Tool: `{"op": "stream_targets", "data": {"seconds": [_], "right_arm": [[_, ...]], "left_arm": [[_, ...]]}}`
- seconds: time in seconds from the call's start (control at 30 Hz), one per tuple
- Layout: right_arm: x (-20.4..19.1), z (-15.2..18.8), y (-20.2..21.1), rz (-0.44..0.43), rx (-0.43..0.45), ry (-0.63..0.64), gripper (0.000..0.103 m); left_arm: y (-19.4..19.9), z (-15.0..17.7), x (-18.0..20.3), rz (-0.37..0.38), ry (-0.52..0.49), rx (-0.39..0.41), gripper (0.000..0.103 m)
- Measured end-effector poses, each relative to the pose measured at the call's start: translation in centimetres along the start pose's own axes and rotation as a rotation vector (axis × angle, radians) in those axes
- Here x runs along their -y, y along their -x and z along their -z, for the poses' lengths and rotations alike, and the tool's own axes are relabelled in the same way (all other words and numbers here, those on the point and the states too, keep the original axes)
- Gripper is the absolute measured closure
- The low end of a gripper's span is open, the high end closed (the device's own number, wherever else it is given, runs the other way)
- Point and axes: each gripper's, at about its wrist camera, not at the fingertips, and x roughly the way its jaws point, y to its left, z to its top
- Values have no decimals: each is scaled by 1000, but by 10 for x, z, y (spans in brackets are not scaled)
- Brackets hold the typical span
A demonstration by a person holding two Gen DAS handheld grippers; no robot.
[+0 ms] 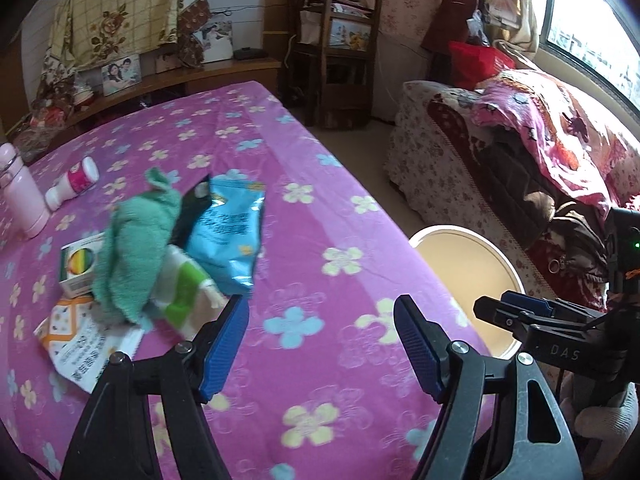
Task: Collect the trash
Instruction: 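Move both open tools back over the trash on the table, then grasp the green towel with the left tool while the right tool grasps the white-green pouch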
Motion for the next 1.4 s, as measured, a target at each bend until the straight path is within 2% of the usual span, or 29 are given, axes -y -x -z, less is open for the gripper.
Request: {"op": "stream_targets", "data": {"seconds": [0.63,0.87,1.17,1.4], "right_arm": [[-104,1,-24,-84,-38,162,38],[-134,3,-33,-111,-53,216,38],[-150,-1,-41,-134,-60,238,38],[-152,-4,-46,-145,-68,243,38]], "left_arm": [[32,17,-90,-118,87,37,28],[36,19,-116,-132,101,50,28],[12,-7,-140,-61,119,26,28],[-23,-32,-134,-85,79,1,28]]}}
